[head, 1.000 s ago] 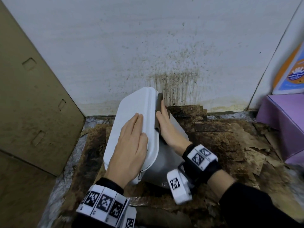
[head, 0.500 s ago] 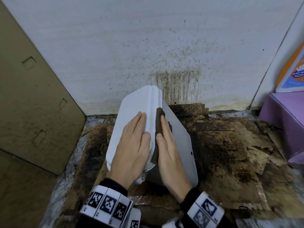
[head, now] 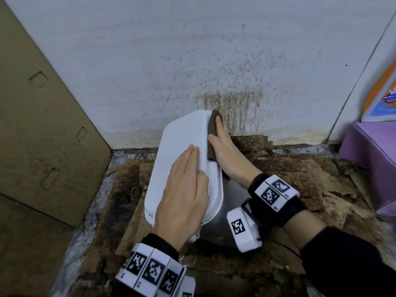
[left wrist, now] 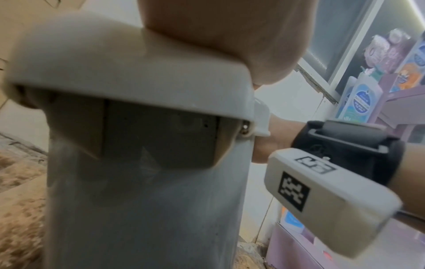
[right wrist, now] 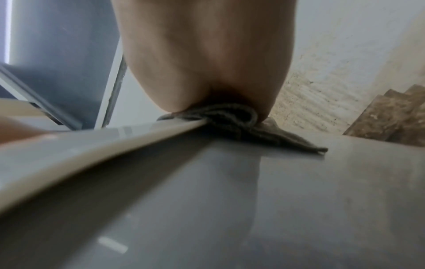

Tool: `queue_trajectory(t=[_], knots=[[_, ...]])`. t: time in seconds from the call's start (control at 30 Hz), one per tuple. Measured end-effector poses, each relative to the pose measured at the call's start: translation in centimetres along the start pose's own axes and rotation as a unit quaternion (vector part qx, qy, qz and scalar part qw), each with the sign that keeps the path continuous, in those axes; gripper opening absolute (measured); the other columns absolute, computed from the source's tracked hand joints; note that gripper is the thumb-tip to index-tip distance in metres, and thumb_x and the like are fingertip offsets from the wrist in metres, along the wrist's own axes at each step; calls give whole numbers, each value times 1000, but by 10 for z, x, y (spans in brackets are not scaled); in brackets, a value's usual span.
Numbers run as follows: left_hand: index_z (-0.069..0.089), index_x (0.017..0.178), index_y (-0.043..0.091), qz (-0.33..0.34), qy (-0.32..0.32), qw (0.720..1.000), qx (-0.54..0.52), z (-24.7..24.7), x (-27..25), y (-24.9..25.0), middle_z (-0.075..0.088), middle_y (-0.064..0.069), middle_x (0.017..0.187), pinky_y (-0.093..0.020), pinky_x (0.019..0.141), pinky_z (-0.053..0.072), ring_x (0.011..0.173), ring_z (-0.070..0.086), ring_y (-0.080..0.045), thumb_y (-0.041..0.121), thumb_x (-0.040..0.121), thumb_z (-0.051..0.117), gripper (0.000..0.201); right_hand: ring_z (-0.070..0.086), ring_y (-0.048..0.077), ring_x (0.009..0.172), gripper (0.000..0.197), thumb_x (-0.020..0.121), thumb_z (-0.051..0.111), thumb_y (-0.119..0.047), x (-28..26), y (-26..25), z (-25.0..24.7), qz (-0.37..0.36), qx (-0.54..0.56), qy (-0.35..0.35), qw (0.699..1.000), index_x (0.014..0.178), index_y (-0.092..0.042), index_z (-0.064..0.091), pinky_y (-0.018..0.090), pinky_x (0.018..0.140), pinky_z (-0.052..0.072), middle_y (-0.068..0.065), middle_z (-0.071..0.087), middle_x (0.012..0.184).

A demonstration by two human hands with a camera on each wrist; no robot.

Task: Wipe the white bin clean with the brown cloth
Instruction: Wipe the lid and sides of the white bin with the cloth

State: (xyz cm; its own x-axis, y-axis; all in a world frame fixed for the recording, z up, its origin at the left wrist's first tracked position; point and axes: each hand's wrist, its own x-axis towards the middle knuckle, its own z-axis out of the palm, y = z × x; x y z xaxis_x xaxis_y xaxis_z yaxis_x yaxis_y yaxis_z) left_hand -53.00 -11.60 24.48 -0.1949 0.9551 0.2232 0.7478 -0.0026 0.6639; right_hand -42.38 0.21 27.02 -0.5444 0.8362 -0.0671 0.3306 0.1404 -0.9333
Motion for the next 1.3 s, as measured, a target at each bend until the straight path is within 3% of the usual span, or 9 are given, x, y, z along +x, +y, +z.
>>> queue_trajectory(t=[0.17, 0.3, 0.4, 0.57, 0.73, 0.87, 1.0, 1.1, 1.3], knots=[[30, 157, 9, 36, 14, 999, 35, 4, 3, 1, 28, -3, 165, -33, 125, 21, 152, 24, -13, 34, 102, 24, 61, -4, -1, 156, 58, 112, 29, -36, -26, 20, 18, -9, 92, 39, 995, 162, -37, 0, 38, 130, 6, -21, -7, 170], [58, 118, -18, 178, 12, 958, 224, 9, 1, -10, 46, -39, 144, -58, 109, 42, 137, 45, -51, -2, 98, 47, 27, 10, -8, 153, 57, 106, 31, -51, -61, 41, 44, -35, 179, 74, 980, 157, -56, 6, 42, 129, 15, -37, 9, 164], [61, 102, -17, 219, 0, 937, 273, 7, 2, -15, 46, -46, 137, -64, 105, 42, 132, 46, -58, -11, 92, 61, 12, 11, -11, 152, 52, 110, 28, -47, -84, 43, 63, -44, 181, 114, 976, 155, -60, 8, 41, 129, 17, -42, 12, 161], [62, 101, -18, 227, 9, 929, 291, 8, 1, -9, 47, -44, 138, -62, 107, 42, 133, 47, -56, -5, 95, 55, 17, 15, -12, 151, 48, 111, 27, -43, -100, 43, 74, -52, 174, 167, 969, 154, -59, 14, 39, 128, 20, -43, 17, 159], [48, 142, -7, 118, 2, 976, 185, 9, 4, 6, 38, -22, 158, -46, 120, 30, 150, 32, -34, 22, 103, 27, 53, 22, -11, 149, 48, 112, 28, -40, -95, 46, 60, -48, 197, 157, 967, 155, -57, 18, 39, 127, 23, -41, 22, 159], [59, 116, -13, 145, -54, 981, 115, 20, 3, 19, 34, -38, 153, -59, 117, 32, 146, 32, -49, 2, 101, 43, 27, 35, -7, 145, 47, 106, 37, -53, -87, 55, 36, -29, 251, 137, 958, 151, -62, 27, 41, 124, 31, -38, 32, 156], [26, 159, 30, -45, -57, 980, -186, 11, 7, 52, 14, 22, 165, -23, 122, 14, 150, 13, 7, 23, 109, 37, 52, 58, -1, 129, 45, 111, 37, -35, -82, 61, 4, -1, 306, 144, 941, 154, -46, 36, 29, 102, 54, -17, 51, 152], [46, 148, 35, -96, -4, 918, -384, 6, 14, 49, 46, 21, 152, -25, 114, 37, 136, 43, 8, 14, 107, 44, 46, 66, -10, 107, 44, 111, 35, -30, -85, 65, -18, 33, 319, 160, 934, 153, -41, 39, 13, 77, 56, -19, 55, 145], [40, 145, 37, -105, 50, 978, -171, 0, 7, 5, 43, 21, 139, -43, 113, 40, 136, 43, -6, 37, 105, 45, 41, 65, -18, 98, 49, 107, 45, -39, -94, 71, -47, 59, 297, 171, 938, 155, -40, 37, 11, 72, 55, -29, 56, 133]])
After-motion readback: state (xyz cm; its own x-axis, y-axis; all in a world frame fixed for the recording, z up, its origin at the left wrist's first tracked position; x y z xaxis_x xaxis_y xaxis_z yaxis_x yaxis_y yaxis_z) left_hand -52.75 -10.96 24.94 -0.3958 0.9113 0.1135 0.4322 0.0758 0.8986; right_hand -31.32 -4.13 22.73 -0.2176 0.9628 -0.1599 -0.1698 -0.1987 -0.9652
